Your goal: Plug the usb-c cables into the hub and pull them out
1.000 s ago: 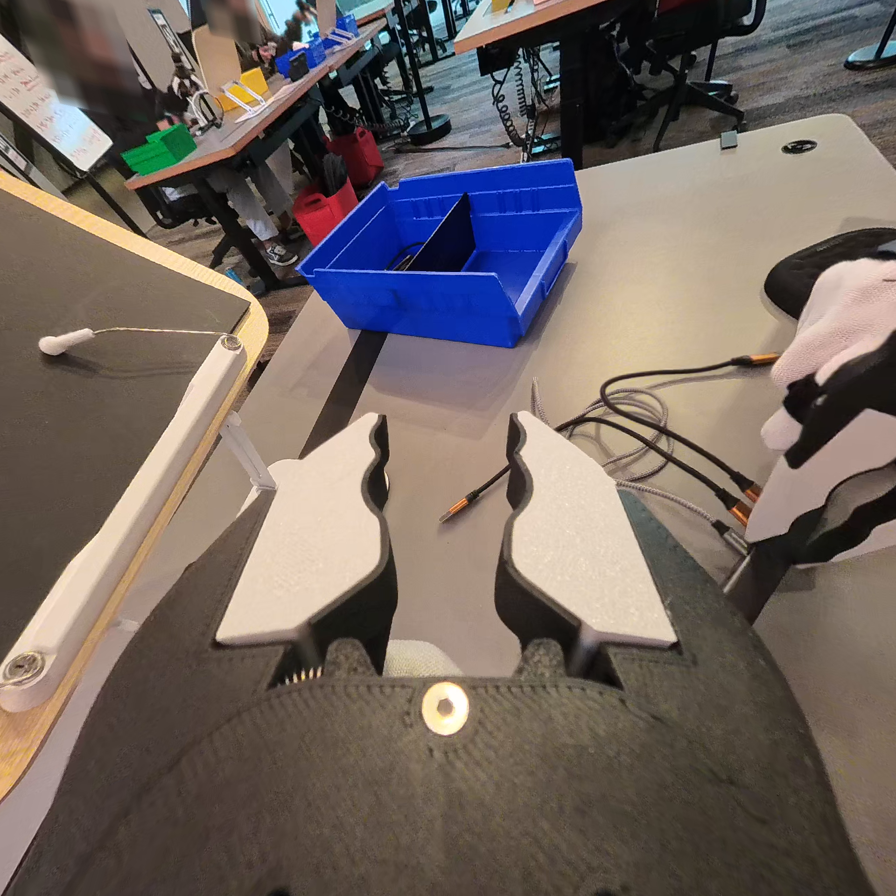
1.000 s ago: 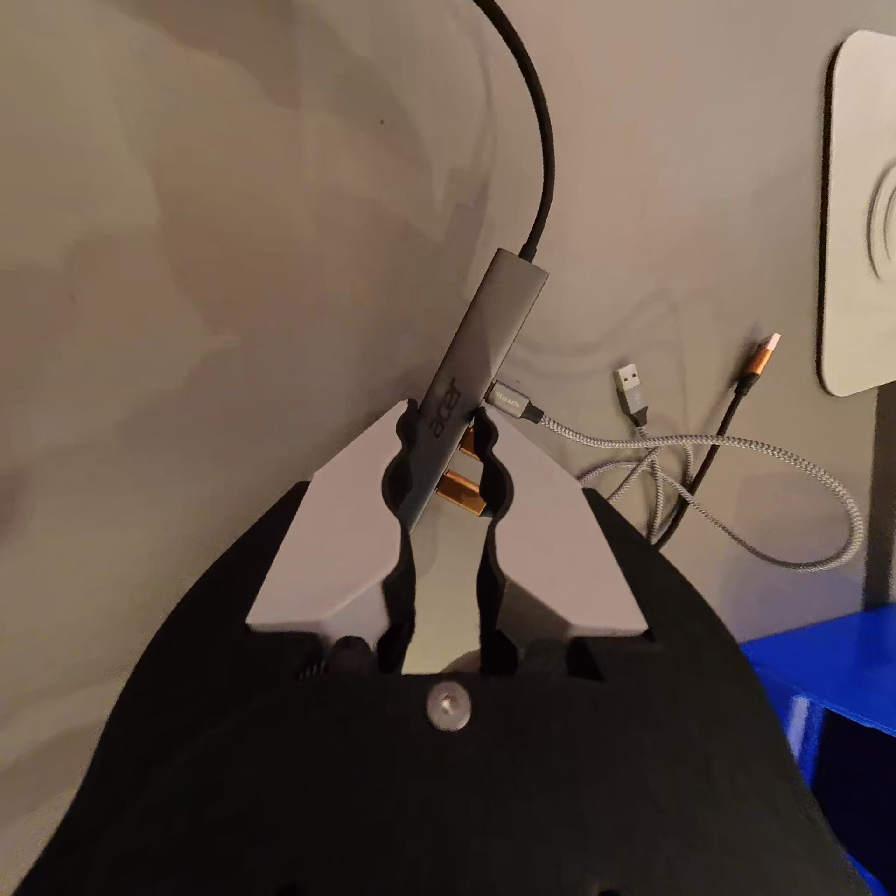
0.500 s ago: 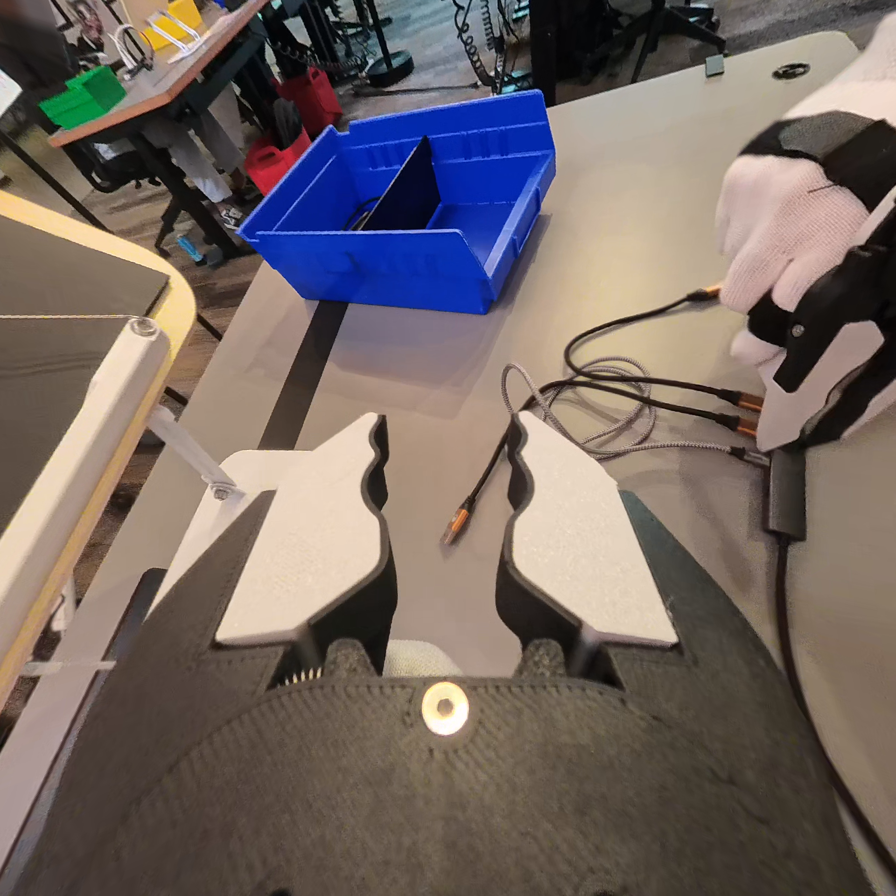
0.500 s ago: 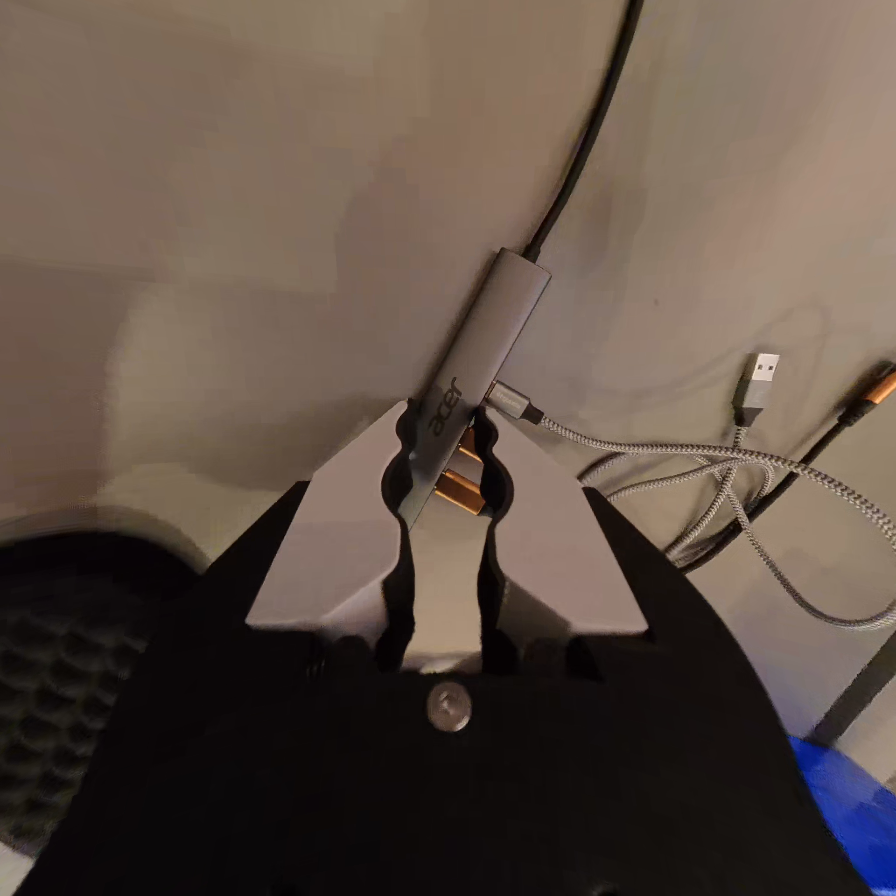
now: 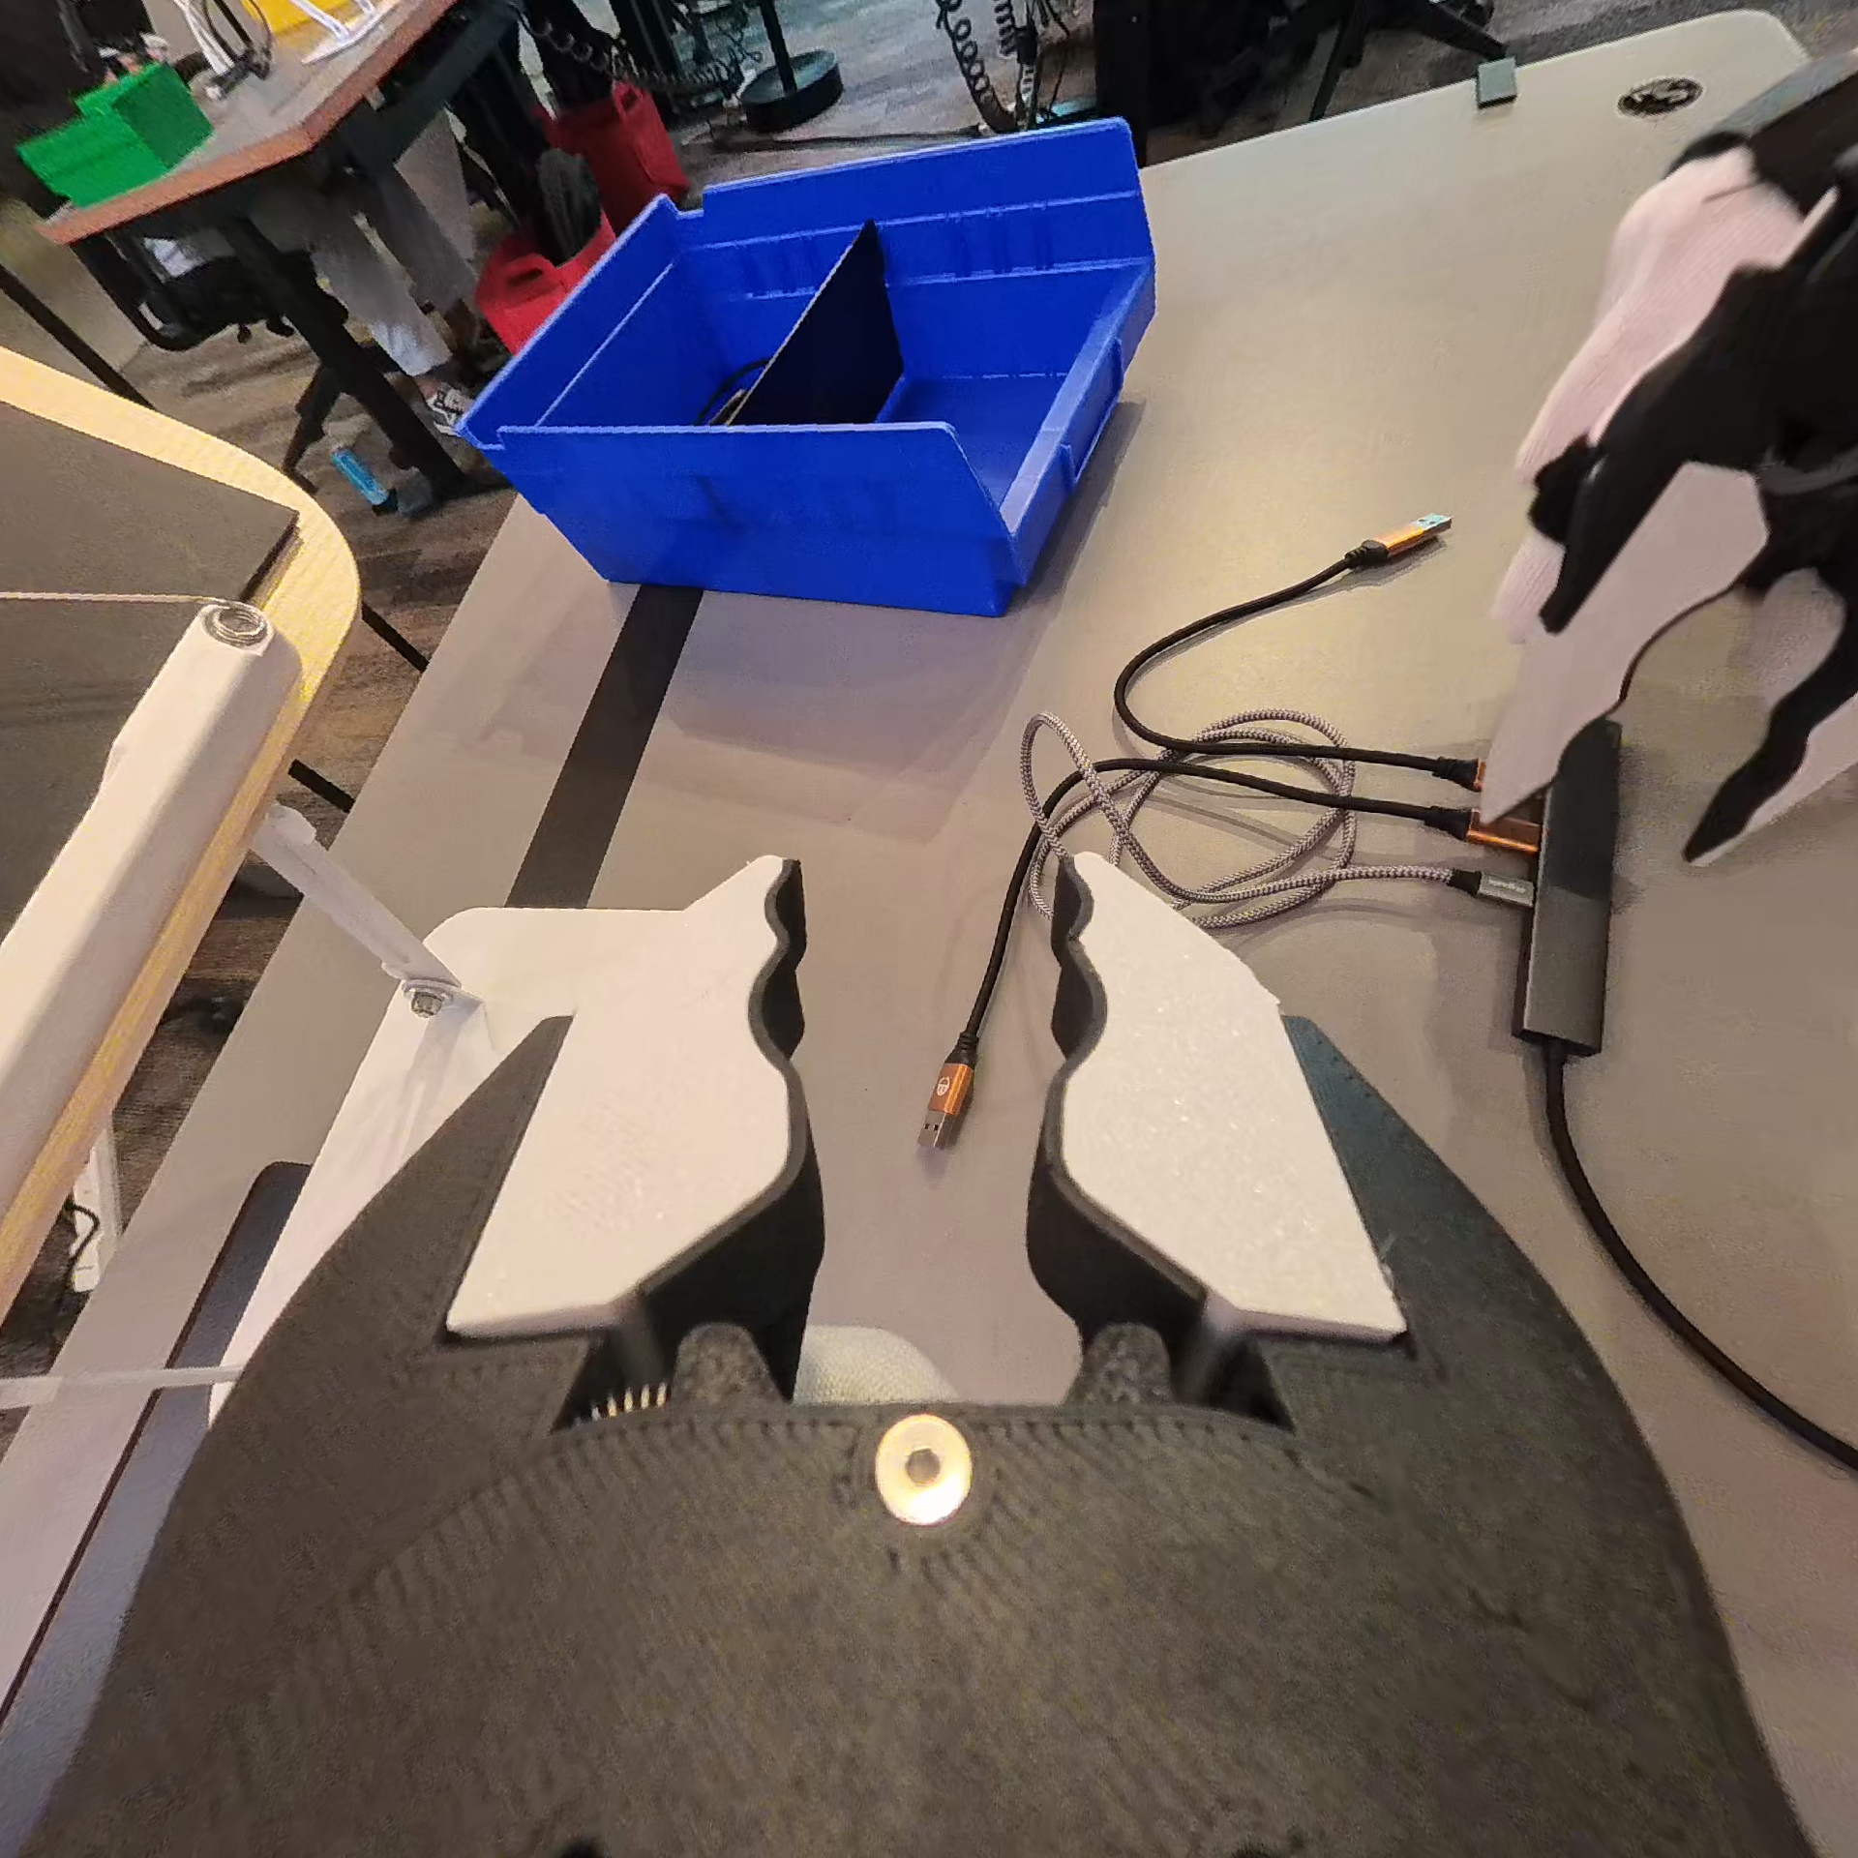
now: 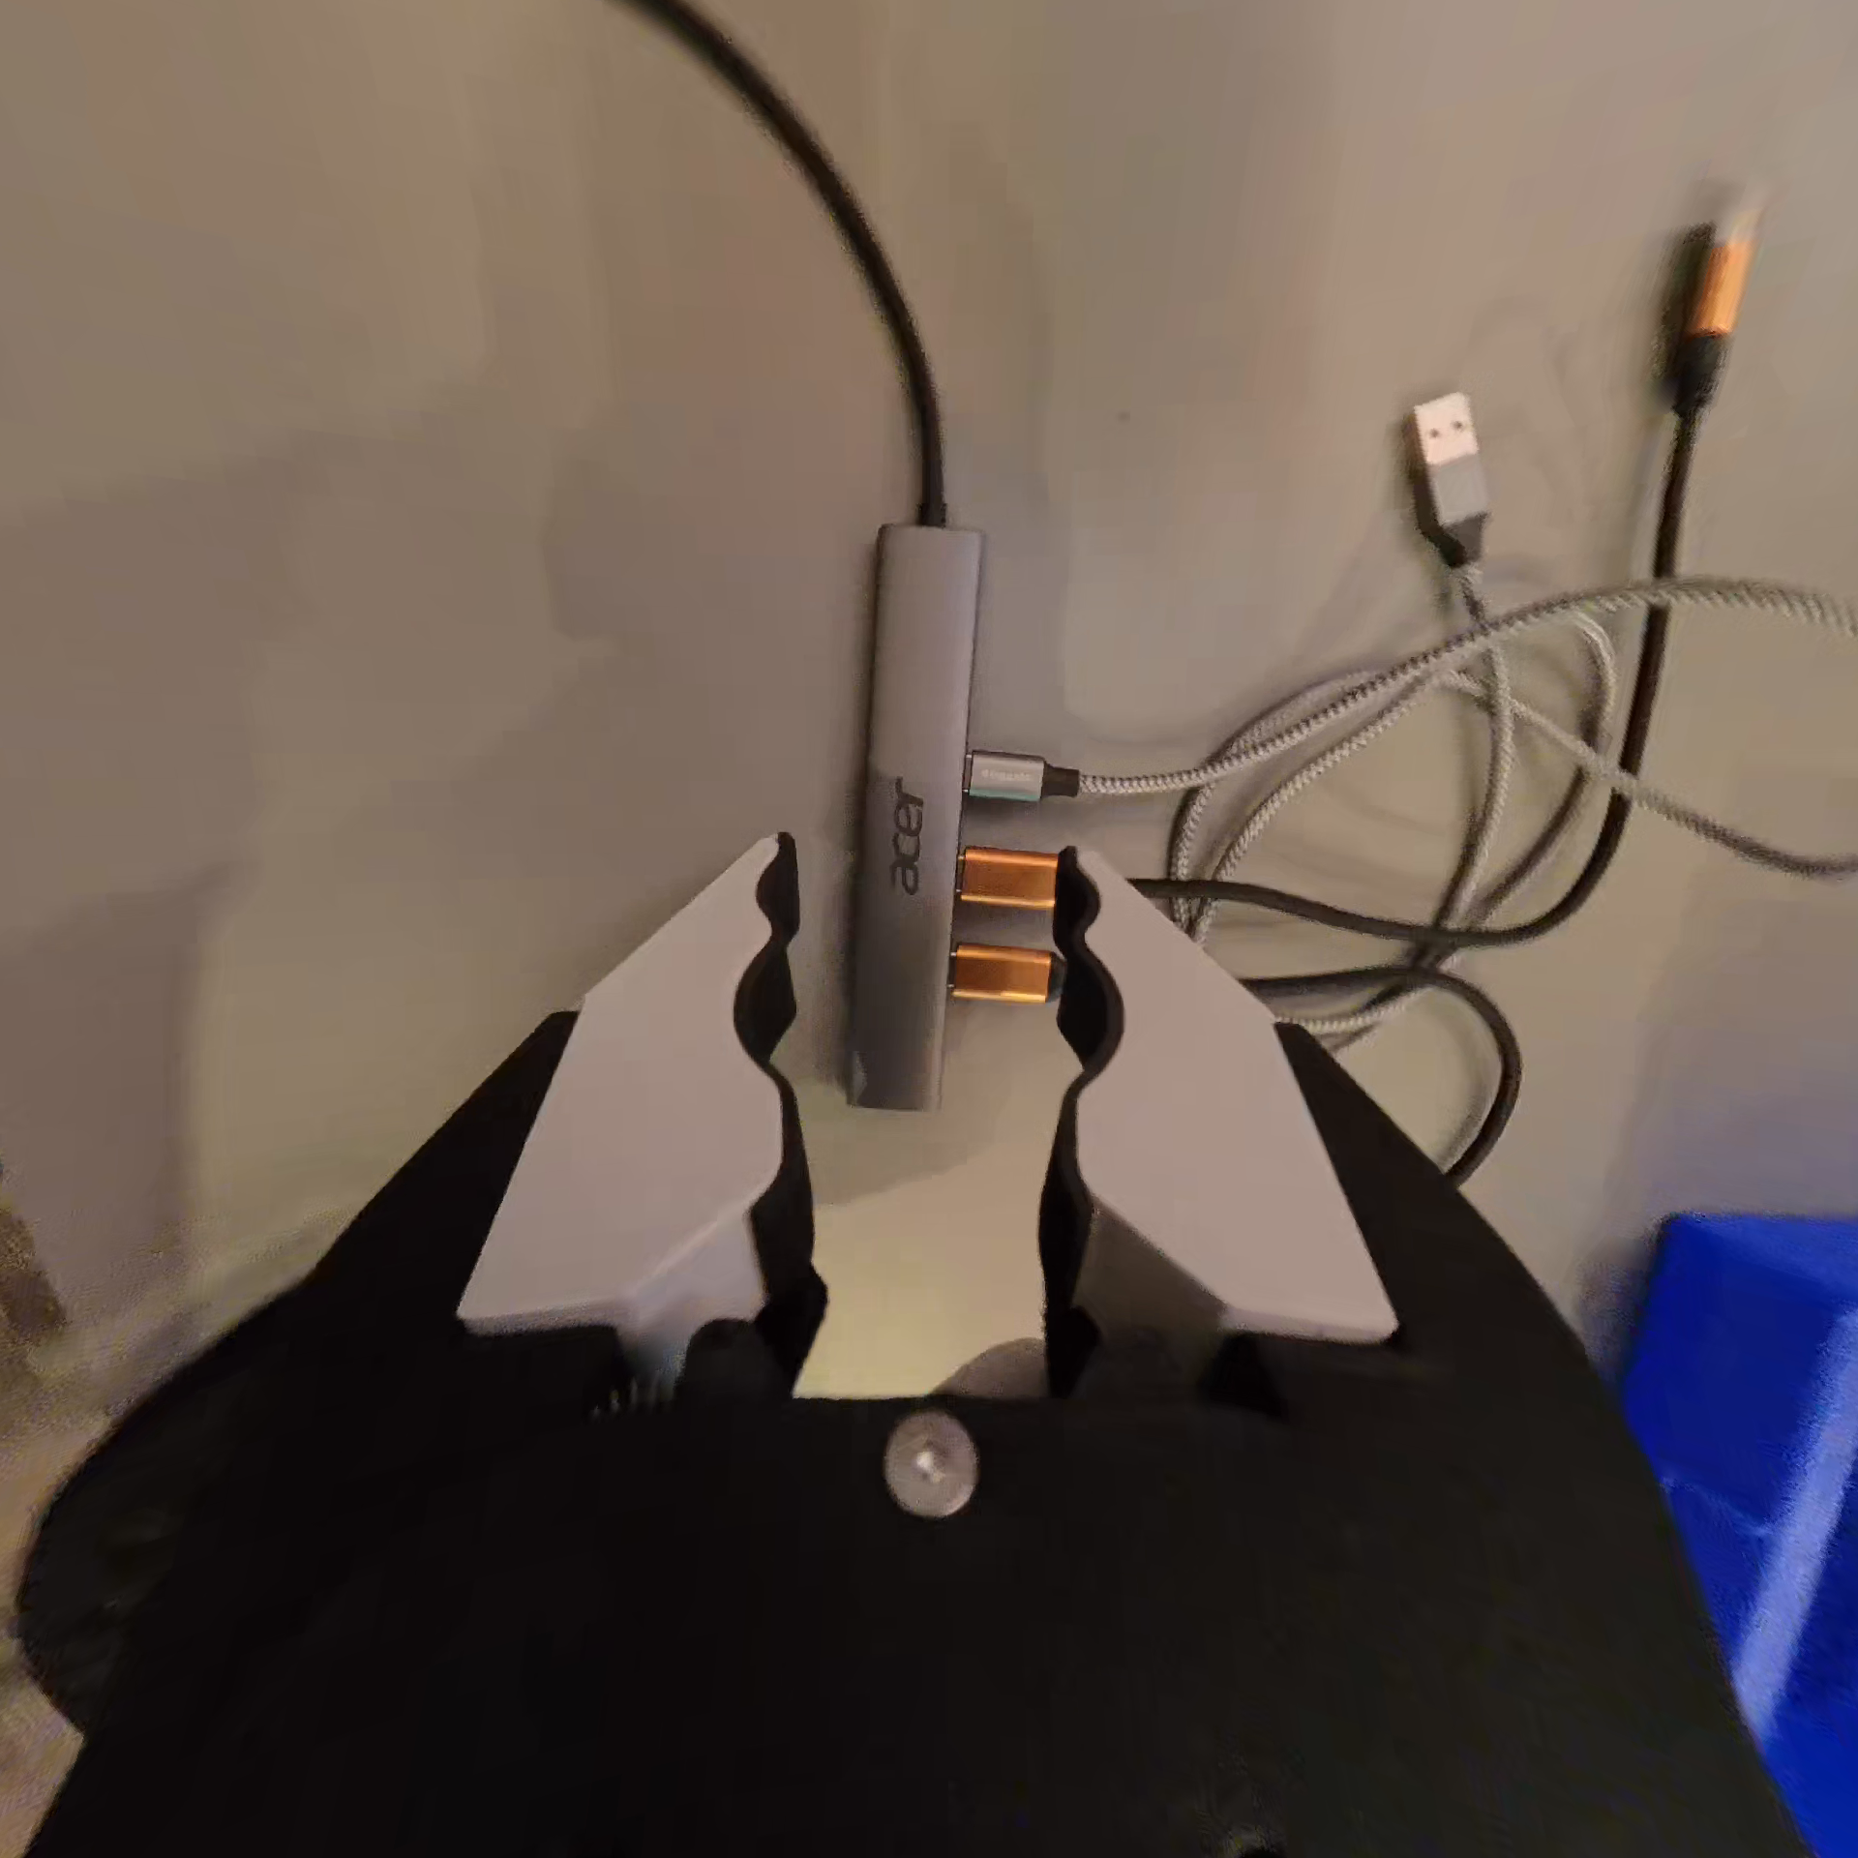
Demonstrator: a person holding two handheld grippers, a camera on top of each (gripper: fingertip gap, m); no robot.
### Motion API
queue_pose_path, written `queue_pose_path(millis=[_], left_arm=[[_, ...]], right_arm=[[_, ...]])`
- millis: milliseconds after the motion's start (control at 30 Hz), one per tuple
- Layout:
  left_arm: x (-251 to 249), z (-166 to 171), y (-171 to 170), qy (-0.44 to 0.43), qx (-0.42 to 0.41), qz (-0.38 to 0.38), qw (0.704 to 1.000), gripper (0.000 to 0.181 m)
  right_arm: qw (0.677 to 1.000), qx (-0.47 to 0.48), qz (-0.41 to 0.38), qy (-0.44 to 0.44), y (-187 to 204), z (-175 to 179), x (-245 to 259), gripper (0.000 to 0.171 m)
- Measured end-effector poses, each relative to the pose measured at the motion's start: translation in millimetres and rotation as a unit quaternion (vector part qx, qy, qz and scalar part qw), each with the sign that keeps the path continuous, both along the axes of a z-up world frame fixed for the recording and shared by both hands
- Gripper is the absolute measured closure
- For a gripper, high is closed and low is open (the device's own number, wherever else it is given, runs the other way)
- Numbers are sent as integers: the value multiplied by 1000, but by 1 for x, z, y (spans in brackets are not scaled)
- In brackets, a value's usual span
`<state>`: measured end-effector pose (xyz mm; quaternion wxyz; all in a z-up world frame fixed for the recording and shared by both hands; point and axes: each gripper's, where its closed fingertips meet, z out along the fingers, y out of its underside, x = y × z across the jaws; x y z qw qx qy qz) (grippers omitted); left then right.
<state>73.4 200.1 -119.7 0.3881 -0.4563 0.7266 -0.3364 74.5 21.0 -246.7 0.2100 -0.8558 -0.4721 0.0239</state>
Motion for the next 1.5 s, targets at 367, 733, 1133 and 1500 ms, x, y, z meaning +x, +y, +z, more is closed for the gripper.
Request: queue_pose_path(millis=[367, 733, 1133, 1500], left_arm=[[2, 0, -11, 3, 0, -15, 1000, 134], [3, 1, -17, 3, 5, -26, 1000, 134], [1, 2, -11, -1, 6, -19, 1000, 134], [-3, 10, -3, -17, 5, -6, 1000, 134]], right_arm=[[953, 0, -240, 186, -17, 1, 16, 102], [976, 48, -167, 128, -9, -18, 27, 149], [976, 184, -114, -32, 7, 14, 45, 149], [925, 323, -100, -171, 31, 94, 75, 150]])
